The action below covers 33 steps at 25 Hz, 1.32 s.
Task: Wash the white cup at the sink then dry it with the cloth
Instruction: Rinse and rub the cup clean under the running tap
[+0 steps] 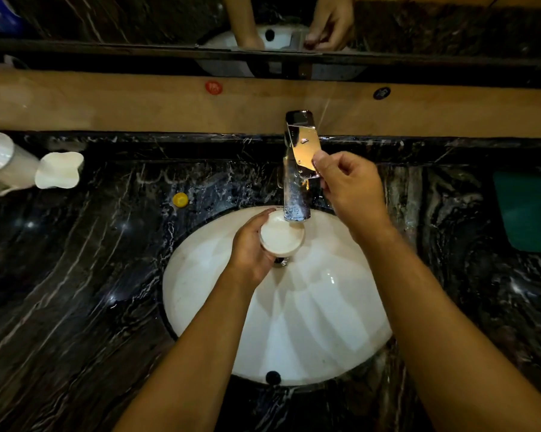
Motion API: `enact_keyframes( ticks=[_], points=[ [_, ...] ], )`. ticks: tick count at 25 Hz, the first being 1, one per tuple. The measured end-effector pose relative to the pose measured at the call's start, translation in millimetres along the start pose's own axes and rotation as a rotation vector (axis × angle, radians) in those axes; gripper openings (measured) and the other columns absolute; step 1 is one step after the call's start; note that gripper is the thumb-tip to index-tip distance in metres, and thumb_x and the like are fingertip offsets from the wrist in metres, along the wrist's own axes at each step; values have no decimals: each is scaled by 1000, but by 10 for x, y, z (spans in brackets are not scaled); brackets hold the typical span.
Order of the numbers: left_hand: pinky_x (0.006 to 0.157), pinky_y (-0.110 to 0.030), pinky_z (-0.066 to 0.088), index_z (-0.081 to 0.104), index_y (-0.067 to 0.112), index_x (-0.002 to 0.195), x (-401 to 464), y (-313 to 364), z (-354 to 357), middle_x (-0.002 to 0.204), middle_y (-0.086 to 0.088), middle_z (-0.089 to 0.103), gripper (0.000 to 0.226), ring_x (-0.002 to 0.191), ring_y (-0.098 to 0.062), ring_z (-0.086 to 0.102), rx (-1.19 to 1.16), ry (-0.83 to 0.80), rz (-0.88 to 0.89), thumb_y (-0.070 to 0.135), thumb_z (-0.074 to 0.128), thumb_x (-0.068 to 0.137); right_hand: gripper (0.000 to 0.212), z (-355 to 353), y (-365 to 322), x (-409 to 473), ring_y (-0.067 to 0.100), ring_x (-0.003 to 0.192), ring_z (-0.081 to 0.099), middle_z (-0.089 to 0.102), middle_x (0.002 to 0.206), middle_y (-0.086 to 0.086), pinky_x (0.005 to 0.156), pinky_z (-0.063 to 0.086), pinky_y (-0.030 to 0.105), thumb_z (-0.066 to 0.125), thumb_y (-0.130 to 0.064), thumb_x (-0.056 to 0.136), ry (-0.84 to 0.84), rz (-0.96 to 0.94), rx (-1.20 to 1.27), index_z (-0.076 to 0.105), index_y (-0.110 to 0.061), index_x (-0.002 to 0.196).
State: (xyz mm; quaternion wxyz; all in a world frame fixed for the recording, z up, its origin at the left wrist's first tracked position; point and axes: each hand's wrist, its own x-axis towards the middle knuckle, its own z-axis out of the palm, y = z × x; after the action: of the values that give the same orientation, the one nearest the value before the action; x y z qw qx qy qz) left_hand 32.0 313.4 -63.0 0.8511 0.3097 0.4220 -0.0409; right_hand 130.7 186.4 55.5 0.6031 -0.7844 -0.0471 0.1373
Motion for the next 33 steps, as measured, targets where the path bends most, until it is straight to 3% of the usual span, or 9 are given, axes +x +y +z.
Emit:
enact_keyframes(
  ticks=[4,7,12,14,17,20,23,30,33],
  points=[
    [84,-47,58,68,13,119,-50,56,-55,112,-15,75,24,93,-34,73,-21,15,6,20,56,99,53,77,170,-62,3,47,43,54,58,-5,45,35,18,50,-50,101,130,59,36,66,-4,81],
    [81,-46,55,71,18,106,-123,70,-128,109,-11,72,16,98,-35,68,37,99,41,20,58,98,59,140,475,-325,11,51,44,57,64,0,46,34,22,33,-55,106,179,448,151,69,-12,86],
    [57,-23,48,74,19,67,-356,18,-207,70,11,72,23,70,-11,64,388,230,337,16,57,83,83,455,907,-979,18,47,48,70,74,17,48,36,22,32,-75,94,-327,1014,278,64,-1,112],
    [51,-18,43,65,16,61,-491,-44,-278,61,9,62,18,58,-4,55,492,147,473,15,53,74,67,534,908,-1032,17,46,49,68,73,16,44,38,21,42,-68,94,-418,1072,423,65,-5,106],
    [60,-17,44,64,20,71,-647,-142,-406,75,6,61,18,68,-5,54,562,54,500,11,49,73,20,598,844,-1024,16,47,47,60,70,11,43,34,23,52,-22,91,-361,987,418,60,-7,100],
    [87,-32,55,65,29,114,-730,-263,-490,116,-1,61,44,106,-14,61,607,83,329,4,49,82,39,603,787,-1078,21,61,54,63,85,12,47,40,25,51,-1,78,-264,761,188,61,-6,115],
    [93,-52,59,62,15,125,-841,-315,-531,120,-14,68,38,109,-34,67,625,90,160,7,50,91,53,572,681,-1234,22,94,60,64,114,3,72,50,31,55,-3,86,-214,503,-141,54,-20,136],
    [61,-16,51,70,23,93,-1074,-174,-555,81,9,75,13,69,0,67,842,-34,304,13,62,97,44,311,520,-1598,19,101,63,71,114,-1,86,54,30,65,-6,89,-60,196,-339,60,-25,129],
    [66,-14,54,70,20,102,-1146,-108,-420,92,6,77,12,81,-7,71,863,-59,364,10,66,96,37,226,454,-1632,19,97,64,69,108,-2,81,55,27,62,-1,90,9,227,-240,64,-23,120]
  ],
)
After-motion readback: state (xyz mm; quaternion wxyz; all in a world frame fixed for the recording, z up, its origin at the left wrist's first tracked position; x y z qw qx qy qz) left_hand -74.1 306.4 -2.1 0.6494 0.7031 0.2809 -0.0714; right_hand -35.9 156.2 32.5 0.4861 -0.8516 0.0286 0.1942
